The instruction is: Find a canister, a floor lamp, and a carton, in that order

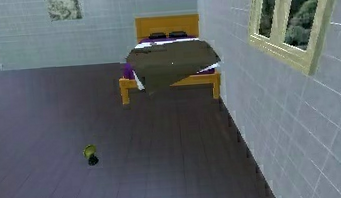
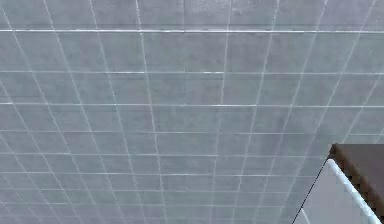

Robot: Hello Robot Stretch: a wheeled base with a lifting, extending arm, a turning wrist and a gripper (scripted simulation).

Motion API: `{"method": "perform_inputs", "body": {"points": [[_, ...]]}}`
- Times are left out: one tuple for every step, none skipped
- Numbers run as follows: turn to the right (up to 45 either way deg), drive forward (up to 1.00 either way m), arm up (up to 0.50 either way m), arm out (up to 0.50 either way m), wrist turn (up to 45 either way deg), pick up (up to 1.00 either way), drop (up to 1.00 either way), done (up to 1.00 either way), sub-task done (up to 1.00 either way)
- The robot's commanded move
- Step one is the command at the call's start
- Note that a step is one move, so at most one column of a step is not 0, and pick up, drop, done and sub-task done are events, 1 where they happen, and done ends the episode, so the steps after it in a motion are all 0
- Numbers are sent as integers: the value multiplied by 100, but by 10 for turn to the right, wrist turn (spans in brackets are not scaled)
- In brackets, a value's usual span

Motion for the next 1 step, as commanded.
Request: {"method": "perform_inputs", "body": {"points": [[-420,0,0,0,0,0,0,0,0]]}}
